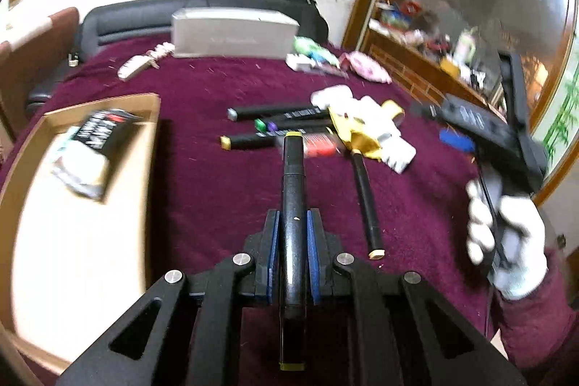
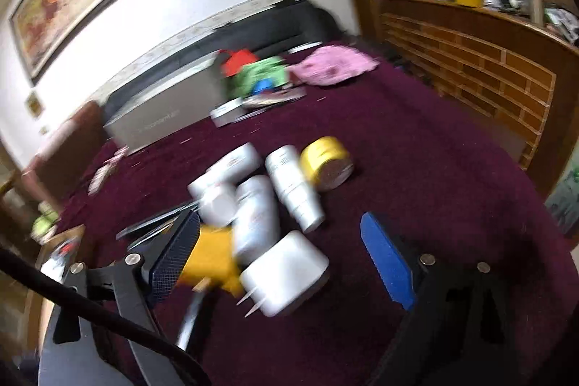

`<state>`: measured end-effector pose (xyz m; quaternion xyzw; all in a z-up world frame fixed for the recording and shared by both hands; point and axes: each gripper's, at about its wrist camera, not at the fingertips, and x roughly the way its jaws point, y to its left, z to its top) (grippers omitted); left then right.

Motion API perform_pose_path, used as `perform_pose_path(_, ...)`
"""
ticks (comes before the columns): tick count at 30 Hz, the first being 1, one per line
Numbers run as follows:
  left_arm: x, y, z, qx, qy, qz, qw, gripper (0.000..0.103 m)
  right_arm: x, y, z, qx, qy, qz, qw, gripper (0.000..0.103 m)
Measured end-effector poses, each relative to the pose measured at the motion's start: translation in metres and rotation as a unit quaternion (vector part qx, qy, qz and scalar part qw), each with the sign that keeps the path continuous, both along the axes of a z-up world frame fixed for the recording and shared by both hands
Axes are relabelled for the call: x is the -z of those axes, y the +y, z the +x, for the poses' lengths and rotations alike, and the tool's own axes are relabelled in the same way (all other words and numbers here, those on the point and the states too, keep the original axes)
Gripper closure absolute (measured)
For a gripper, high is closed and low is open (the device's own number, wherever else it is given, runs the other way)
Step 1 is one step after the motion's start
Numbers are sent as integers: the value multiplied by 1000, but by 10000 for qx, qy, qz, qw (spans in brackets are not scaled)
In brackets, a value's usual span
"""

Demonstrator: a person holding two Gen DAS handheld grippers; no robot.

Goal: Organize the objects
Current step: 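Grasp a black marker with the left tool, then carry the black marker into the box with the left tool while the right tool carries another marker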

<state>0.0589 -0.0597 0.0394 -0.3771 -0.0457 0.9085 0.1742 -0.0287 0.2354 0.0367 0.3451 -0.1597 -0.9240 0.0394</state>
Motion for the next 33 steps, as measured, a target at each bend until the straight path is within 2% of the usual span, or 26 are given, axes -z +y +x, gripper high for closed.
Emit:
perform_pose_path(3,-1,-16,7,-113,89,188,9997,92,1,-33,16,-555,-292,339,9975,11)
perform_pose_path(6,2,-26,15,-156,102,353,9992,91,16,-59,14,-810,-666,583,9928,18)
perform_pose_path(8,2,-30,21,-169,153,367,9991,91,32,-76,5,-878,-975,750,9885,34)
perform_pose_path(10,2,-36,27,-214,230,345,9989,91,46,-87,-5,-837,-1194,938,9849,45)
perform_pose_path(11,1,-38,27,-236,255,340,9988,91,50,-91,-7,-821,-1227,1025,9837,51)
perform_pose_path(13,1,-46,28,-302,286,383,9984,91,59,-103,-14,-709,-1268,1431,9790,56)
perform_pose_path(15,1,-52,29,-356,294,425,9980,91,61,-111,-12,-684,-1081,1744,9763,62)
perform_pose_path(16,1,-55,29,-387,295,437,9979,91,61,-114,-11,-743,-1010,1754,9765,74)
perform_pose_path(17,1,-58,29,-407,291,448,9977,91,60,-115,-9,-794,-994,1707,9771,82)
perform_pose_path(19,2,-62,31,-448,315,495,9973,91,60,-111,-7,-827,-1040,1563,9787,91)
perform_pose_path(26,1,-73,37,-594,460,558,9956,91,54,-86,5,-1197,-1203,123,9854,91)
perform_pose_path(30,-1,-77,43,-693,531,547,9947,91,50,-82,17,-1569,-1203,-779,9772,90)
perform_pose_path(33,-3,-82,44,-814,535,539,9938,91,37,-92,23,-1895,-1104,-1144,9689,90)
